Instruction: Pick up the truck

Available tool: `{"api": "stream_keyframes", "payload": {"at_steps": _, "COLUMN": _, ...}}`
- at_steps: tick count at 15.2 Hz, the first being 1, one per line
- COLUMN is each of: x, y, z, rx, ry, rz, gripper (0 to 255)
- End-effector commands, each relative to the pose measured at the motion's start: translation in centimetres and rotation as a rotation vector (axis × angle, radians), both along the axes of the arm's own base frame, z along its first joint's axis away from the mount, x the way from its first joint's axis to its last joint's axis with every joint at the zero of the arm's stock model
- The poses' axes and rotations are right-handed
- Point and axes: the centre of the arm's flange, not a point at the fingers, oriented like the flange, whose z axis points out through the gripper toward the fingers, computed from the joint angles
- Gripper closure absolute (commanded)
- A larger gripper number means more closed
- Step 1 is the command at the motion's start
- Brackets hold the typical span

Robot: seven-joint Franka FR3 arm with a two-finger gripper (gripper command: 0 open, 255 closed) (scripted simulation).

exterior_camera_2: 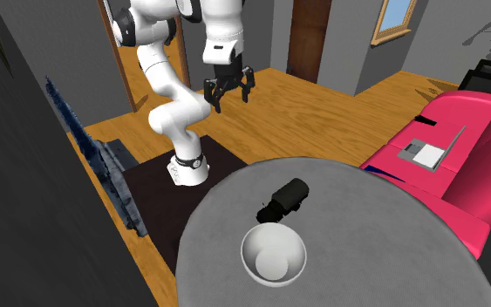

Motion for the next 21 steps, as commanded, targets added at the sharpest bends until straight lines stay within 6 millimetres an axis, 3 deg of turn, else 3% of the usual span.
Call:
{"api": "stream_keyframes", "payload": {"at_steps": 1, "x": 0.0, "y": 0.0, "z": 0.0, "rx": 0.0, "ry": 0.0, "rz": 0.0, "gripper": 0}}
{"api": "stream_keyframes", "payload": {"at_steps": 12, "x": 4.4, "y": 6.1, "z": -12.3, "rx": -0.052, "ry": 0.014, "rz": -0.537, "gripper": 0}}
{"api": "stream_keyframes", "payload": {"at_steps": 21, "x": 9.6, "y": 8.5, "z": -22.5, "rx": -0.094, "ry": 0.025, "rz": -0.977, "gripper": 0}}
